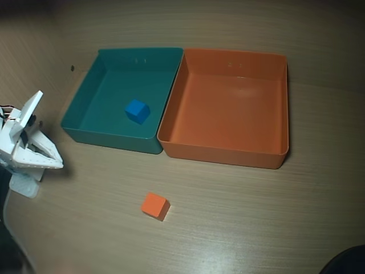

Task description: Grasp a cube and put it in the box.

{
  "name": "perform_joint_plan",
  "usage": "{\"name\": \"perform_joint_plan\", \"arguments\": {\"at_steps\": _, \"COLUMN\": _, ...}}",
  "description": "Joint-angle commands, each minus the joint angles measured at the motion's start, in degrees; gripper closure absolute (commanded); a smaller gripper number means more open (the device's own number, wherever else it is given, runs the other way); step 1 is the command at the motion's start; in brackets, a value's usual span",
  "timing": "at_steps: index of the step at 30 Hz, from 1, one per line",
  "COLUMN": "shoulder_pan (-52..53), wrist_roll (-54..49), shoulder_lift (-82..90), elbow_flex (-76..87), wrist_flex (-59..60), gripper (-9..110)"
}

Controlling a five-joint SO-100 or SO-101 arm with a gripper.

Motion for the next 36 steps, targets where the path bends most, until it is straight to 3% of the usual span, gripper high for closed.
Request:
{"name": "perform_joint_plan", "arguments": {"at_steps": 1, "shoulder_pan": 0.6, "wrist_roll": -0.2, "shoulder_lift": 0.2, "elbow_flex": -1.4, "wrist_flex": -1.1, "gripper": 107}}
{"name": "perform_joint_plan", "arguments": {"at_steps": 21, "shoulder_pan": 0.7, "wrist_roll": -0.1, "shoulder_lift": -2.2, "elbow_flex": -1.6, "wrist_flex": -1.1, "gripper": 107}}
{"name": "perform_joint_plan", "arguments": {"at_steps": 36, "shoulder_pan": 0.6, "wrist_roll": 0.7, "shoulder_lift": -45.9, "elbow_flex": -32.1, "wrist_flex": -1.1, "gripper": 107}}
